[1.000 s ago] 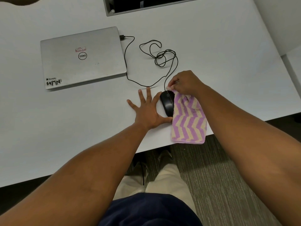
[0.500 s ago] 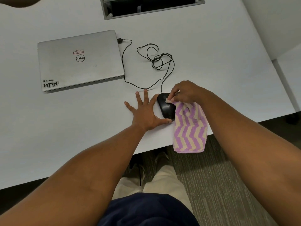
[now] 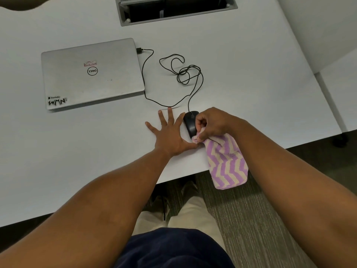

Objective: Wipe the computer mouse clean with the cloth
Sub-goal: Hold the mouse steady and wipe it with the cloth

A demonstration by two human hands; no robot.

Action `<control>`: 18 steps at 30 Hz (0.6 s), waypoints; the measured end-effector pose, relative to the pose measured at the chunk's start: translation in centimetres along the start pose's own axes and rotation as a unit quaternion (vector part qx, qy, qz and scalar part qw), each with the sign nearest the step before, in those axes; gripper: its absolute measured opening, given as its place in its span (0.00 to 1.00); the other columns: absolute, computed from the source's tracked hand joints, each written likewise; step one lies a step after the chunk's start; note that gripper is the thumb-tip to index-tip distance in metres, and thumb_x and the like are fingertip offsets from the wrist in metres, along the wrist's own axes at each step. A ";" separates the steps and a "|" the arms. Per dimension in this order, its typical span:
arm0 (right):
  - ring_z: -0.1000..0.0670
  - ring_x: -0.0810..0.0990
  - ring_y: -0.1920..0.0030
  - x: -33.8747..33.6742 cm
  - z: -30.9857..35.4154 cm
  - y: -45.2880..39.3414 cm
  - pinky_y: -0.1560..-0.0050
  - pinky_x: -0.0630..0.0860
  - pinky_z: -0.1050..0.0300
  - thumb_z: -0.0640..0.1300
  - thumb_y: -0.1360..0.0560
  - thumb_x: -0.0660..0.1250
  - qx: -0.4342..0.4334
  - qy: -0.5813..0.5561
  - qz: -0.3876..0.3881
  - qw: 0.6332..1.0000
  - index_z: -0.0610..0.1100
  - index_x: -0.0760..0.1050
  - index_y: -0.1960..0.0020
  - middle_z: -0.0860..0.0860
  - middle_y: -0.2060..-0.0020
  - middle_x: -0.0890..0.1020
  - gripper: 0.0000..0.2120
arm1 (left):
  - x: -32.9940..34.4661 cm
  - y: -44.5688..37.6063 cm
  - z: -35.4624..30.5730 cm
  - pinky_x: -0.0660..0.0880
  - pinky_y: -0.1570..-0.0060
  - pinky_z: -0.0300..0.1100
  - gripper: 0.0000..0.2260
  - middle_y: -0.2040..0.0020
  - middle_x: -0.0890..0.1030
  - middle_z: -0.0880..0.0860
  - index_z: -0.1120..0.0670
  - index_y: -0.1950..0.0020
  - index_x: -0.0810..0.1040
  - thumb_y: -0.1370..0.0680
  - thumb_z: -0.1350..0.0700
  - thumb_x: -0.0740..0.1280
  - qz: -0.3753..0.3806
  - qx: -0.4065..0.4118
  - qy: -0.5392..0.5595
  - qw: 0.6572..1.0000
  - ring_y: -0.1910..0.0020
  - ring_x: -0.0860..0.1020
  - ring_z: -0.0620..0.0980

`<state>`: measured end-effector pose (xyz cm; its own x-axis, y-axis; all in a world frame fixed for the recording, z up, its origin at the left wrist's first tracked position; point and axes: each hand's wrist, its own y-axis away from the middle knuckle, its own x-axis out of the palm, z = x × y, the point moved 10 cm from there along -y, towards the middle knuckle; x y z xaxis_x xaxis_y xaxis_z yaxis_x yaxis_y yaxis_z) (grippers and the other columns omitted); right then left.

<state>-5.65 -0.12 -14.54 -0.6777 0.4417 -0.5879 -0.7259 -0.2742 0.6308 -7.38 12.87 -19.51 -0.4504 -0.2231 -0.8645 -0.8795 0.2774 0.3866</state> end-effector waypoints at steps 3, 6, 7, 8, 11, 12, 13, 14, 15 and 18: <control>0.54 0.79 0.64 0.9 -0.6 0.2 0.65 0.75 0.59 0.47 0.42 0.81 0.004 0.022 0.025 0.999 0.51 0.77 0.65 0.56 0.65 0.81 0.14 | 0.1 0.1 0.1 0.38 0.35 0.81 0.55 0.18 0.38 0.55 0.41 0.18 0.46 0.39 0.17 0.56 0.001 0.004 -0.011 1.000 0.21 0.34 0.63; 0.54 0.79 0.63 1.1 -1.7 0.5 0.65 0.74 0.60 0.48 0.42 0.82 0.011 0.010 0.032 0.999 0.51 0.78 0.63 0.55 0.64 0.82 0.14 | 0.1 0.3 0.3 0.39 0.34 0.80 0.47 0.18 0.38 0.54 0.40 0.18 0.47 0.32 0.21 0.57 -0.015 0.009 -0.031 0.999 0.21 0.35 0.63; 0.53 0.80 0.62 0.9 -2.0 0.7 0.63 0.75 0.60 0.48 0.42 0.82 0.012 -0.007 0.026 1.000 0.51 0.78 0.62 0.54 0.62 0.83 0.15 | 0.2 0.3 0.2 0.39 0.34 0.80 0.47 0.18 0.38 0.54 0.40 0.18 0.47 0.32 0.20 0.56 -0.016 0.010 -0.037 0.999 0.21 0.34 0.63; 0.52 0.80 0.60 0.7 -2.2 0.8 0.61 0.76 0.60 0.48 0.42 0.82 0.011 -0.025 0.020 0.999 0.51 0.78 0.61 0.53 0.61 0.83 0.15 | 0.3 0.3 0.2 0.39 0.34 0.80 0.48 0.18 0.38 0.55 0.40 0.18 0.46 0.32 0.20 0.56 -0.016 0.011 -0.041 0.999 0.21 0.34 0.63; 0.52 0.82 0.57 0.4 -2.7 1.2 0.57 0.78 0.59 0.47 0.40 0.82 0.013 -0.082 0.012 0.996 0.51 0.79 0.56 0.51 0.58 0.84 0.16 | 0.4 0.3 0.2 0.39 0.34 0.80 0.50 0.18 0.37 0.54 0.40 0.18 0.45 0.34 0.18 0.52 -0.014 0.011 -0.043 0.999 0.21 0.34 0.63; 0.52 0.82 0.57 0.3 -2.9 1.3 0.57 0.78 0.59 0.46 0.40 0.82 0.014 -0.096 0.012 0.995 0.51 0.80 0.56 0.51 0.57 0.85 0.16 | 0.4 0.3 0.2 0.39 0.34 0.80 0.50 0.18 0.37 0.54 0.41 0.18 0.44 0.35 0.18 0.50 -0.014 0.011 -0.041 0.999 0.21 0.34 0.63; 0.52 0.82 0.57 0.2 -3.0 1.3 0.57 0.78 0.60 0.46 0.40 0.82 0.015 -0.108 0.012 0.994 0.51 0.80 0.56 0.51 0.58 0.85 0.16 | 0.4 0.3 0.3 0.38 0.34 0.80 0.51 0.18 0.38 0.54 0.41 0.18 0.44 0.36 0.17 0.49 -0.016 0.010 -0.037 0.999 0.21 0.34 0.63; 0.52 0.83 0.57 0.0 -3.2 1.4 0.58 0.78 0.61 0.46 0.40 0.82 0.018 -0.120 0.011 0.993 0.51 0.80 0.56 0.51 0.58 0.85 0.16 | 0.3 0.3 0.3 0.38 0.34 0.79 0.52 0.17 0.39 0.54 0.41 0.18 0.45 0.37 0.17 0.48 -0.020 0.008 -0.030 0.999 0.21 0.35 0.62; 0.53 0.82 0.58 -0.3 -3.4 1.5 0.59 0.77 0.62 0.46 0.40 0.82 0.021 -0.131 0.008 0.991 0.51 0.80 0.56 0.52 0.59 0.85 0.16 | 0.2 0.2 0.3 0.37 0.34 0.79 0.52 0.17 0.39 0.53 0.41 0.18 0.45 0.37 0.16 0.47 -0.024 0.006 -0.022 0.999 0.20 0.35 0.62; 0.55 0.82 0.59 -1.8 -4.5 1.6 0.58 0.76 0.63 0.47 0.41 0.82 0.041 -0.152 -0.017 0.987 0.51 0.82 0.58 0.54 0.61 0.85 0.15 | 0.1 0.3 0.3 0.35 0.33 0.77 0.52 0.17 0.40 0.52 0.41 0.18 0.47 0.37 0.16 0.47 -0.032 0.002 -0.004 0.999 0.20 0.35 0.60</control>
<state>-6.14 -5.23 -14.72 -0.5784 0.6881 -0.4381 -0.7270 -0.1913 0.6594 -7.64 13.22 -19.59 -0.3921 -0.2322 -0.8901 -0.9059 0.2658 0.3297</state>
